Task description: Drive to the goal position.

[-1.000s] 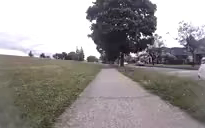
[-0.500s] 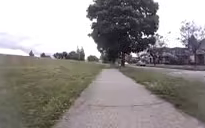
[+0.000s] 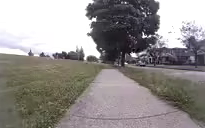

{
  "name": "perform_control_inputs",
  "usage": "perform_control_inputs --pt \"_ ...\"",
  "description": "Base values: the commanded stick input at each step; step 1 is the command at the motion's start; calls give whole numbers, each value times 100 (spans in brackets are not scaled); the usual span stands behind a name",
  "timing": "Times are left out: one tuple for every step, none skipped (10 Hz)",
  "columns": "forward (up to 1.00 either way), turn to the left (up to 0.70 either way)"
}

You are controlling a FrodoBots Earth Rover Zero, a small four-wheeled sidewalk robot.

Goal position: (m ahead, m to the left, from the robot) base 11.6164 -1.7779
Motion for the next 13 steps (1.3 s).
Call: perform_control_inputs --pt "70 0" --pt "70 0" --pt "70 0" --pt "70 0" --pt "70 0" --pt "70 0" --pt "70 0" --pt "70 0" --pt "70 0" --pt "70 0" --pt "70 0" --pt "70 0" --pt "70 0"
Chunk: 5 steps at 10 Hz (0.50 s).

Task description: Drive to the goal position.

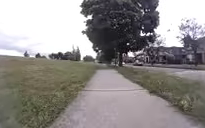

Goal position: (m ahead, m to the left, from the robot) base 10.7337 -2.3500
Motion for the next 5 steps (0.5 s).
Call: perform_control_inputs --pt "70 0" --pt "70 0" --pt "70 0" --pt "70 0" --pt "70 0"
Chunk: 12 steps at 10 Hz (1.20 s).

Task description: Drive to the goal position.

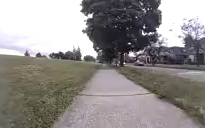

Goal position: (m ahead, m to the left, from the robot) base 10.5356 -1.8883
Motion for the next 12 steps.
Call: perform_control_inputs --pt "70 0" --pt "70 0" --pt "70 0" --pt "70 0" --pt "70 0" --pt "70 0" --pt "70 0" --pt "70 -6" --pt "70 -13" --pt "70 -21" --pt "70 -29" --pt "70 0"
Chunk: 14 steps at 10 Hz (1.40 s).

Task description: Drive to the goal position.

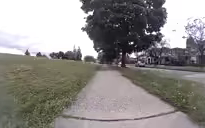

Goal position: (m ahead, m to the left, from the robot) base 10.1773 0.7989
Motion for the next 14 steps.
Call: perform_control_inputs --pt "70 0" --pt "70 0" --pt "70 0" --pt "70 0" --pt "70 0" --pt "70 0" --pt "70 0" --pt "70 0" --pt "70 0" --pt "70 0" --pt "70 0" --pt "70 0" --pt "70 0" --pt "70 0"
